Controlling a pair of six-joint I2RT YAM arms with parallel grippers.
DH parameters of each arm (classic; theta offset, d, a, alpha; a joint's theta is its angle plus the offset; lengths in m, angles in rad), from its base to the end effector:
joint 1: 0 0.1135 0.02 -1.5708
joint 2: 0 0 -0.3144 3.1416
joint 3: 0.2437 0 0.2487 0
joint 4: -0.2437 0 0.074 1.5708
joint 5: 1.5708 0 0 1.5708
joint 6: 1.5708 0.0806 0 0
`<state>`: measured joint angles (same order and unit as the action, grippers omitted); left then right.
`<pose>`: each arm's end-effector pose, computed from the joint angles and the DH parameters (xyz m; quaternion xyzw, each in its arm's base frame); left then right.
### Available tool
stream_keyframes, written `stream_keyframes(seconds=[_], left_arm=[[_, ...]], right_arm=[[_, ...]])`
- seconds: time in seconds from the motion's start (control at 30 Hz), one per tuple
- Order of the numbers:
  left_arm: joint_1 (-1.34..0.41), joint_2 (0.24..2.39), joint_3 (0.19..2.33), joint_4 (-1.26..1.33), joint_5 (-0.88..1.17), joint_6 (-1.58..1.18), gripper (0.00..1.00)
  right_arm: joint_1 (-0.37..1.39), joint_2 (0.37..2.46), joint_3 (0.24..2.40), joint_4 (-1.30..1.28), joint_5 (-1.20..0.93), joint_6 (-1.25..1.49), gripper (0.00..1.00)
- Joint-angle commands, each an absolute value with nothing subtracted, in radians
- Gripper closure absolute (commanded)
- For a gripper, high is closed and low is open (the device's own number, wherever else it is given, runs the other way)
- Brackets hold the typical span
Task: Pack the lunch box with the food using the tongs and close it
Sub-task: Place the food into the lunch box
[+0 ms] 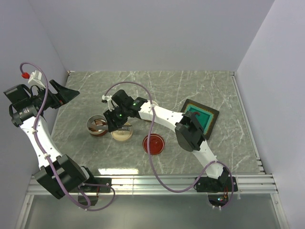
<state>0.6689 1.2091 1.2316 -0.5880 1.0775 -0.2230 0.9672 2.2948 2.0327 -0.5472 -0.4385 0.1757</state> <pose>0.2350 0.0952 0.4129 -0.1014 0.7852 -0.3470 0.5027 0.3001 0.4956 0.2381 -0.4239 0.8050 0.3660 0.1959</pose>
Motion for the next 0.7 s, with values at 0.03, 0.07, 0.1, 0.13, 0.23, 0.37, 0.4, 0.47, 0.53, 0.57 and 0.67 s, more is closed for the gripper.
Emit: stream_keyframes(seconds=[0.03, 0.07, 0.1, 0.13, 0.23, 0.37, 0.4, 0.47, 0.53, 0.57, 0.67], left_arm=[[0.675, 1.21, 1.261, -0.575, 1.108, -0.19, 0.04], [0.675, 1.21, 1.264, -0.575, 1.109, -0.19, 0.04], [0.673, 1.21, 1.266, -0.577, 1.109, -0.193, 0.04], [0.673, 1.209, 1.266, -0.575, 1.109, -0.193, 0.04], [0.673, 1.204, 1.269, -0.574, 1.112, -0.195, 0.04], [0.673, 1.197, 1.276, -0.571, 1.112, -0.199, 0.04], [0.675, 1.195, 1.278, -0.569, 1.114, -0.204, 0.04], [0.673, 1.195, 1.288, -0.571, 1.118, -0.209, 0.04], [0.675, 1.192, 1.299, -0.574, 1.12, -0.212, 0.04], [0.675, 1.19, 1.302, -0.572, 1.12, -0.213, 0.03], [0.675, 1.184, 1.313, -0.578, 1.123, -0.206, 0.03]], right_arm=[[0.974, 2.244, 2.08, -0.52, -0.442, 0.181, 0.45], [0.976, 2.243, 2.086, -0.522, -0.44, 0.179, 0.45], [0.976, 2.243, 2.091, -0.525, -0.44, 0.179, 0.45], [0.976, 2.241, 2.095, -0.529, -0.439, 0.178, 0.44], [0.976, 2.234, 2.111, -0.534, -0.426, 0.173, 0.44], [0.973, 2.197, 2.126, -0.54, -0.405, 0.163, 0.44], [0.973, 2.188, 2.126, -0.54, -0.399, 0.161, 0.44], [0.966, 2.158, 2.125, -0.543, -0.387, 0.155, 0.44], [0.96, 2.123, 2.117, -0.548, -0.38, 0.155, 0.44], [0.953, 2.111, 2.114, -0.549, -0.377, 0.153, 0.44], [0.92, 2.047, 2.092, -0.581, -0.37, 0.134, 0.45]])
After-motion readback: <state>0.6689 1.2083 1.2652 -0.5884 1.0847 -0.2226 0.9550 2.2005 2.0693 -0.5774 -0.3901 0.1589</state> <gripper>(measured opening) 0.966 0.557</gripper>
